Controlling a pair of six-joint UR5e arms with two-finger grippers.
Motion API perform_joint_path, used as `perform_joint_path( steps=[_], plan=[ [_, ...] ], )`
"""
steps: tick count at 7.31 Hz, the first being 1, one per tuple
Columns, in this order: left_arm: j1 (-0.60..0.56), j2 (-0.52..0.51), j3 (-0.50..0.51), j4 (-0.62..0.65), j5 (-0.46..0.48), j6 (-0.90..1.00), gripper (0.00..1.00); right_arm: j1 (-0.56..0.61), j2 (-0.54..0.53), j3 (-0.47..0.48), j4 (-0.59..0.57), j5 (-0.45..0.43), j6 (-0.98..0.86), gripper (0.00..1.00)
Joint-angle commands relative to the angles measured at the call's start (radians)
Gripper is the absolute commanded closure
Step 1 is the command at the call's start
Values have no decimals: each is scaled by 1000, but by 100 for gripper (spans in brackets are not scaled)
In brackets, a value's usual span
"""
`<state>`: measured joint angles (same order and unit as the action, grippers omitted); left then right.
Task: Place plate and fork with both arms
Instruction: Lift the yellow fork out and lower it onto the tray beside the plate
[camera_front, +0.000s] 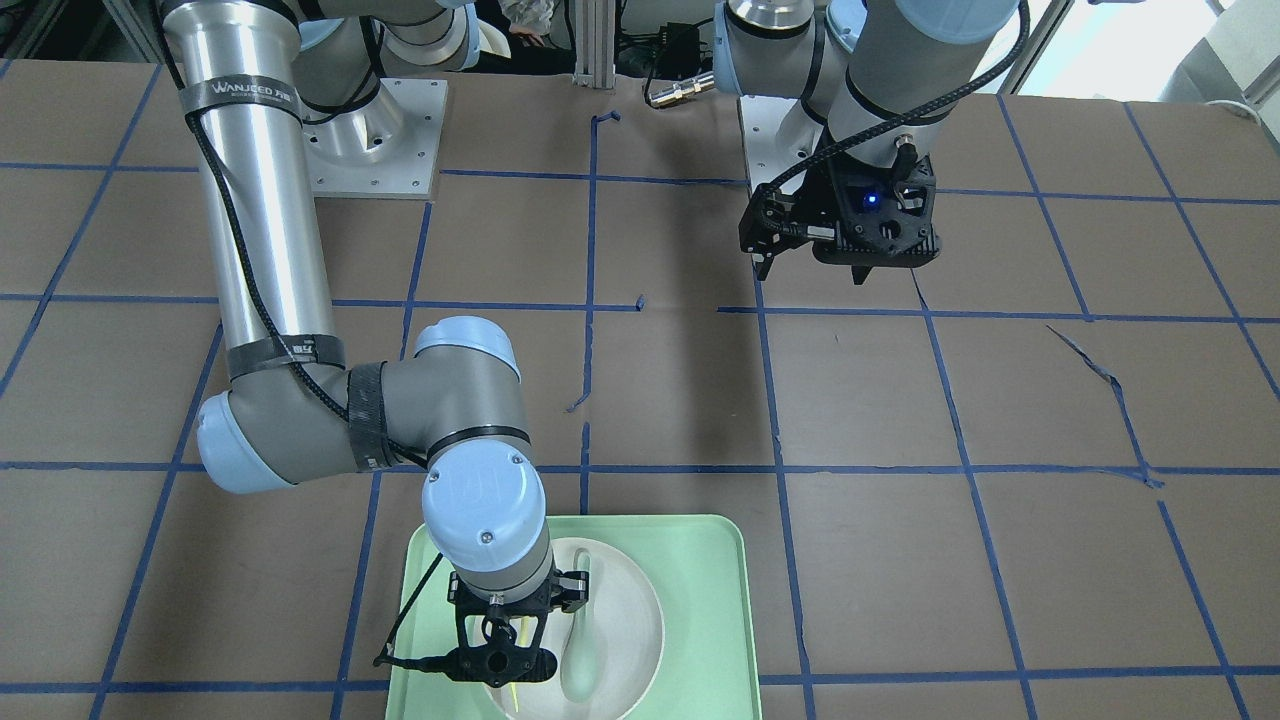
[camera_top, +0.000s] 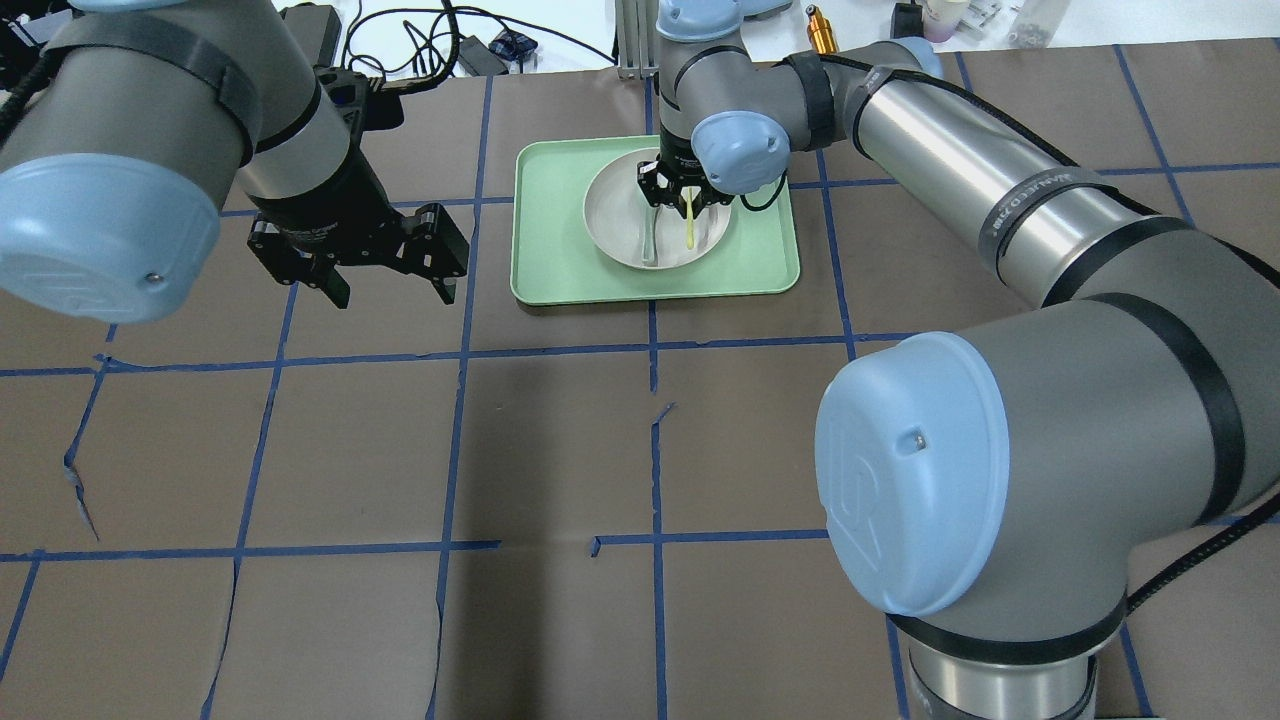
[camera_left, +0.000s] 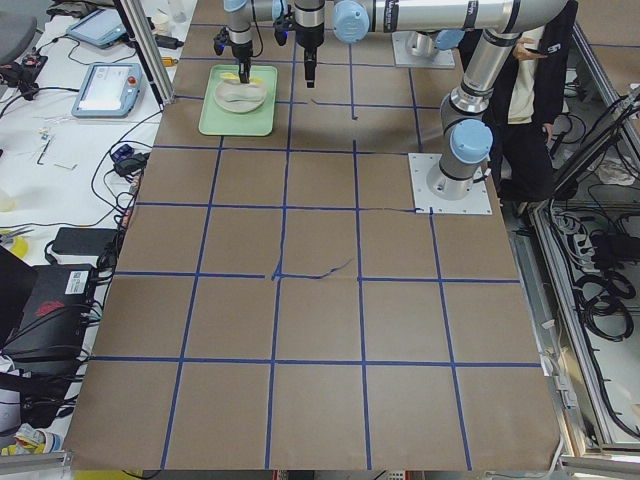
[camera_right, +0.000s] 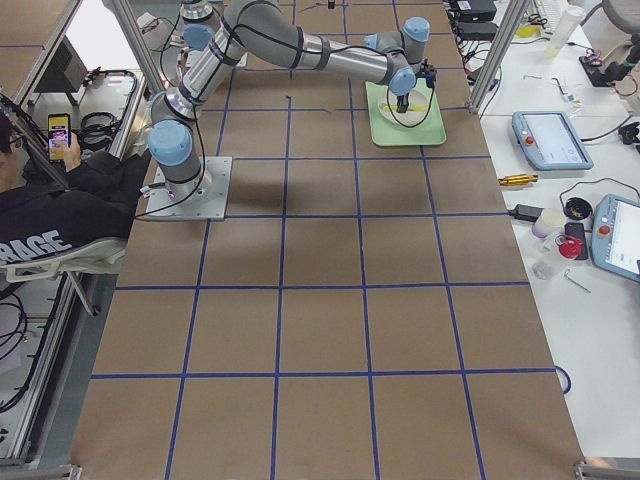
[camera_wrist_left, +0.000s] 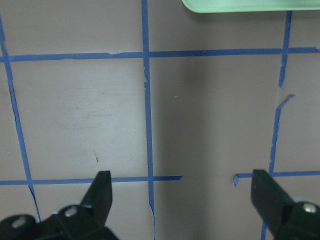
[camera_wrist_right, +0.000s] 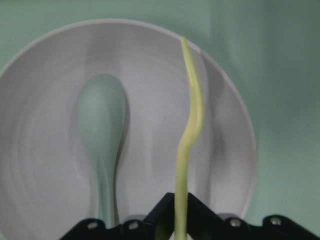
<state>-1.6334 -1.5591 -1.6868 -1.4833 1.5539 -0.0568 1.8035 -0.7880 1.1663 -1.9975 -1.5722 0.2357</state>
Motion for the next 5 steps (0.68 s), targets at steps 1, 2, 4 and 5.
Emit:
perform_joint_path(
  steps=[1,2,4,5],
  plan=[
    [1,-1,1,1,0,-2,0,-58,-22,48,3,-35,-105,100],
    [1,-1,-2,9,0,-2,0,-87,-43,79,3,-37,-160,100],
    [1,-2,-1,15,2,-2,0,-93,-34,87,-6,-32,-156,100],
    [1,-1,-1,15,2,-2,0,-93,-28,81,-6,-31,-151,93]
  ],
)
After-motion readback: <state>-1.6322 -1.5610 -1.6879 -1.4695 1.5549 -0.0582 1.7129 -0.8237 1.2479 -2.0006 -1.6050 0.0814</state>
